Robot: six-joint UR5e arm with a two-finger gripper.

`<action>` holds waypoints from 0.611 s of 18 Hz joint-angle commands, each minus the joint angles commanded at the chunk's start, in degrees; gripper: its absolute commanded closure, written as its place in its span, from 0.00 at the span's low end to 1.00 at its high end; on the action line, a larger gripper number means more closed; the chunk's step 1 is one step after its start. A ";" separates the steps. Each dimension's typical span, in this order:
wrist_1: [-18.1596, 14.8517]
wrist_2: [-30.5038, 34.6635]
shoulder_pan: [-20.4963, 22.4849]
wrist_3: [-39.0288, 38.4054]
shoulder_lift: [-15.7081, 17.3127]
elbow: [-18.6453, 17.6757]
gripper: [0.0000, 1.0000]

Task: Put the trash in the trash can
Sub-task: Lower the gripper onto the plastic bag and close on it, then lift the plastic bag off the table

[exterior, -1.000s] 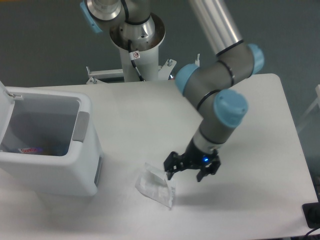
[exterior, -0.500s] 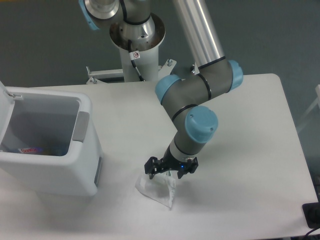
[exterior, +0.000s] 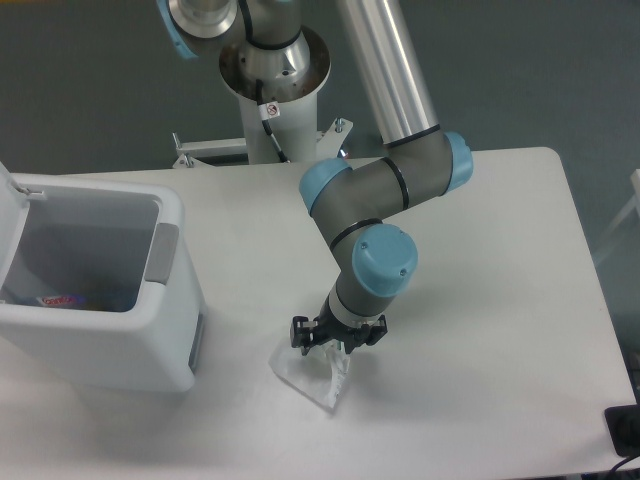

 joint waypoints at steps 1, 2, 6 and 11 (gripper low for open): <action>0.00 0.00 0.00 0.09 0.00 0.09 0.66; 0.00 0.00 0.00 0.18 0.09 0.09 0.72; 0.09 1.32 0.09 0.27 0.53 0.26 0.98; -0.26 0.88 0.96 0.70 1.49 2.37 1.00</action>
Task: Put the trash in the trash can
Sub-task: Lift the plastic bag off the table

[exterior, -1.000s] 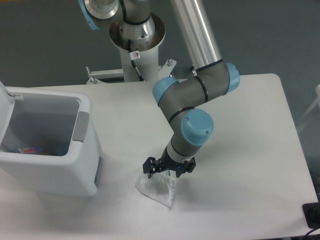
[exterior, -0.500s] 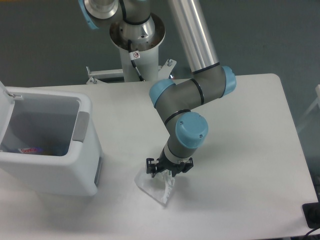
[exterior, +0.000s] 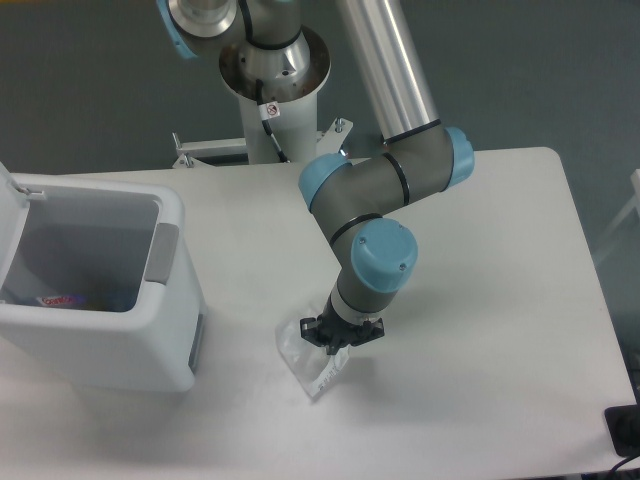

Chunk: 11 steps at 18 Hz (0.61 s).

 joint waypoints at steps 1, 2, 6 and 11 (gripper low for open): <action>0.00 -0.09 0.61 0.00 0.53 0.35 1.00; 0.00 -0.27 1.14 0.09 0.88 0.88 1.00; 0.00 -6.05 3.60 0.71 2.46 2.55 1.00; 0.00 -10.54 5.54 0.88 4.57 2.38 1.00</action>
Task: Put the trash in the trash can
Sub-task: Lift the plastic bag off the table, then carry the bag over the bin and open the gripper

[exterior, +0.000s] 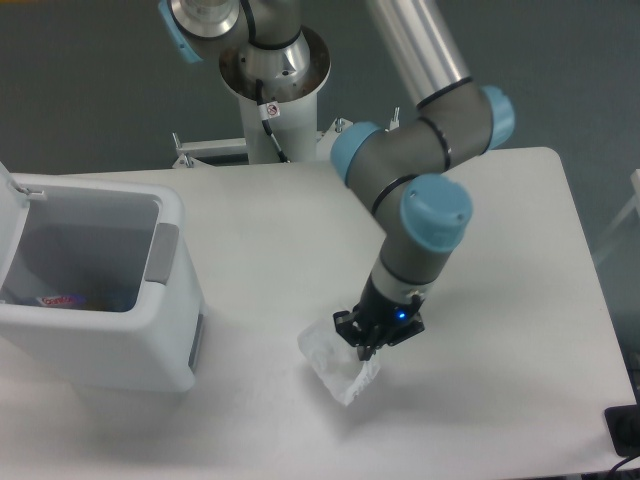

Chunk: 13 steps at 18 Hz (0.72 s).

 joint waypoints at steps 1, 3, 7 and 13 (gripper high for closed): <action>0.00 -0.35 0.00 0.00 0.35 0.00 1.00; 0.00 -2.19 -0.35 -0.09 2.28 0.00 1.00; 0.00 -9.39 -0.97 -0.52 7.99 -0.53 1.00; 0.00 -18.45 -2.46 -3.86 13.62 0.09 1.00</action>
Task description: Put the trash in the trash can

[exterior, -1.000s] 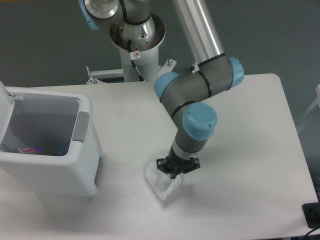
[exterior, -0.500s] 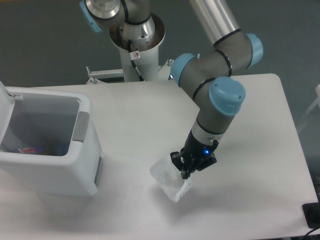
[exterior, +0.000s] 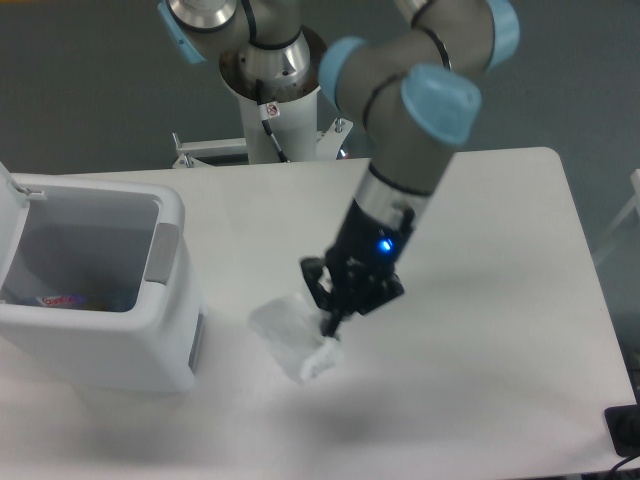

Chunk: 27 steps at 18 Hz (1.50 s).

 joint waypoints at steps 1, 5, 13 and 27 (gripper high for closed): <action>0.00 -1.32 -0.44 -0.09 1.14 0.09 1.00; 0.00 -4.49 -3.15 -0.27 4.75 0.62 1.00; 0.26 -3.35 -12.74 -0.80 7.22 -0.96 0.98; 0.79 -2.65 -9.25 5.80 5.73 -3.69 0.00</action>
